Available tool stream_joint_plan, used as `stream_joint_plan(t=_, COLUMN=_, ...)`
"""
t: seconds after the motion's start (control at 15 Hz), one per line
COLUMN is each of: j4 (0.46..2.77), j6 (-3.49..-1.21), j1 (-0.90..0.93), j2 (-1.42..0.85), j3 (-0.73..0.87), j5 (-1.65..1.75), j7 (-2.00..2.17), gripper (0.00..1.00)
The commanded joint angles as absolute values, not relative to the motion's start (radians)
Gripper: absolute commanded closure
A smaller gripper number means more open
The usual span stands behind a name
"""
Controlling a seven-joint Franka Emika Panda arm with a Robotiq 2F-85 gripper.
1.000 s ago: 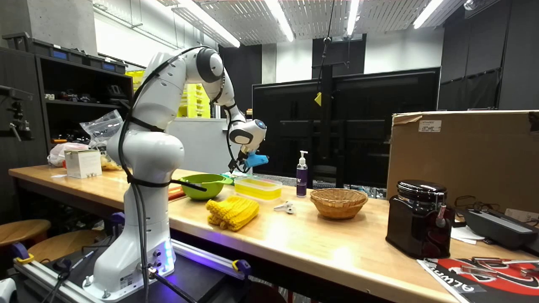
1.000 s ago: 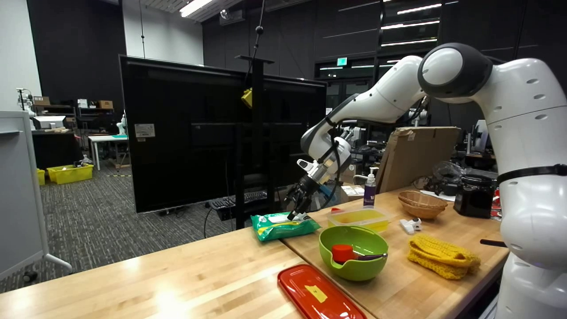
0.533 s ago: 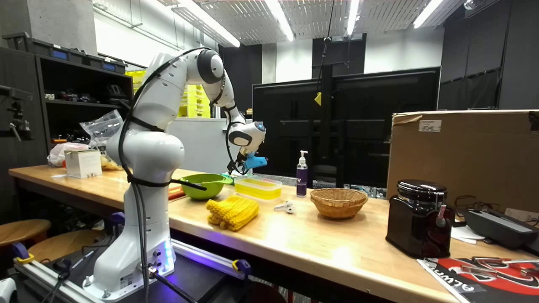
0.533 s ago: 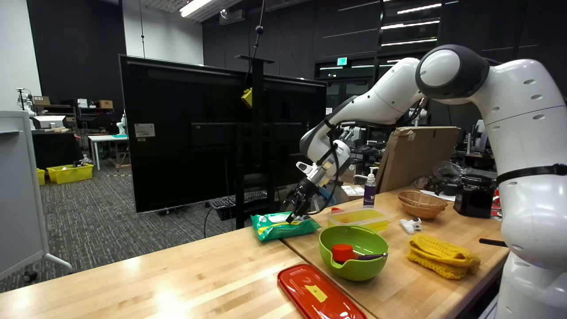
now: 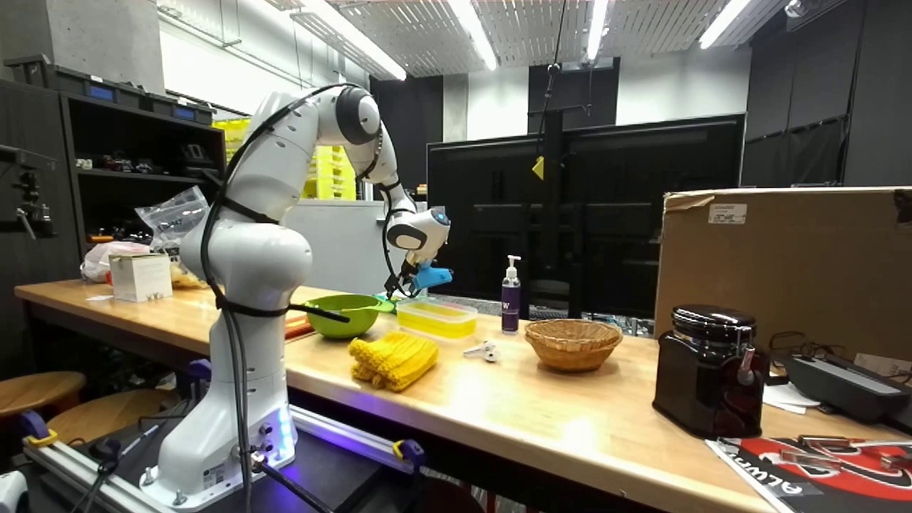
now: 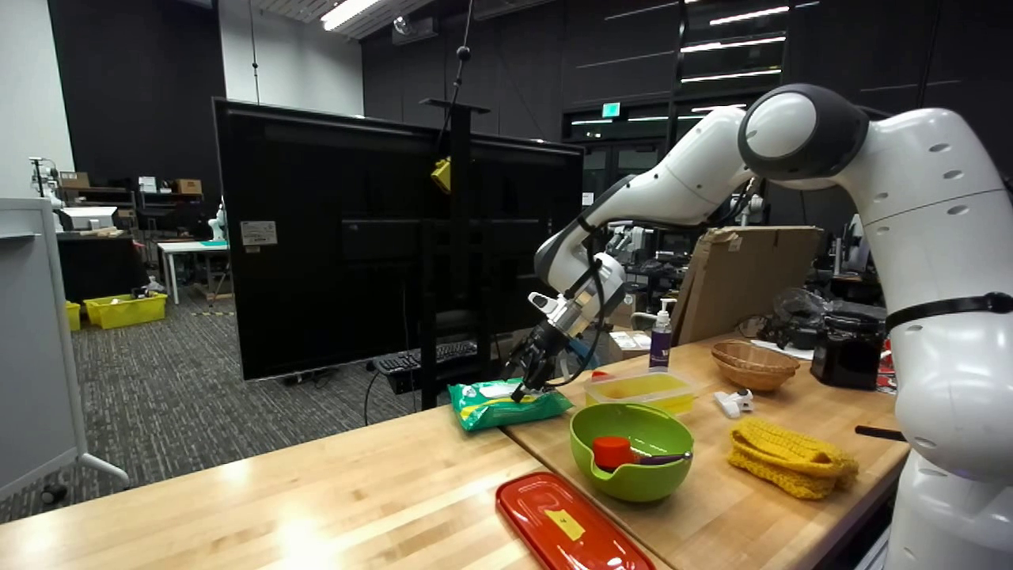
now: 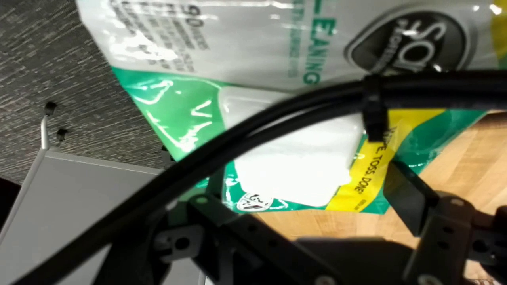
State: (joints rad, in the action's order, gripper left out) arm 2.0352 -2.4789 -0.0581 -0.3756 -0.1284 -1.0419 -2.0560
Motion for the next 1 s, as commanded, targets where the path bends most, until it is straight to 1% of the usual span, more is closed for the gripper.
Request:
stream_joint_plan(t=0.0, j4=2.014, j6=-2.487, j1=-0.046, j2=-0.386, j3=-0.117, j5=-1.036, j7=-2.066, gripper=0.0)
stream_joint_plan(t=0.73, j4=1.952, j6=-2.463, j1=-0.056, j2=-0.433, j3=-0.109, j5=-0.993, j7=-2.061, gripper=0.0)
stream_joint_plan(t=0.8, j4=1.947, j6=-2.462, j1=-0.057, j2=-0.437, j3=-0.109, j5=-0.989, j7=-2.062, gripper=0.05)
stream_joint_plan(t=0.87, j4=1.945, j6=-2.461, j1=-0.058, j2=-0.439, j3=-0.109, j5=-0.984, j7=-2.061, gripper=0.27)
stream_joint_plan(t=0.93, j4=1.943, j6=-2.461, j1=-0.058, j2=-0.441, j3=-0.109, j5=-0.982, j7=-2.06, gripper=0.29)
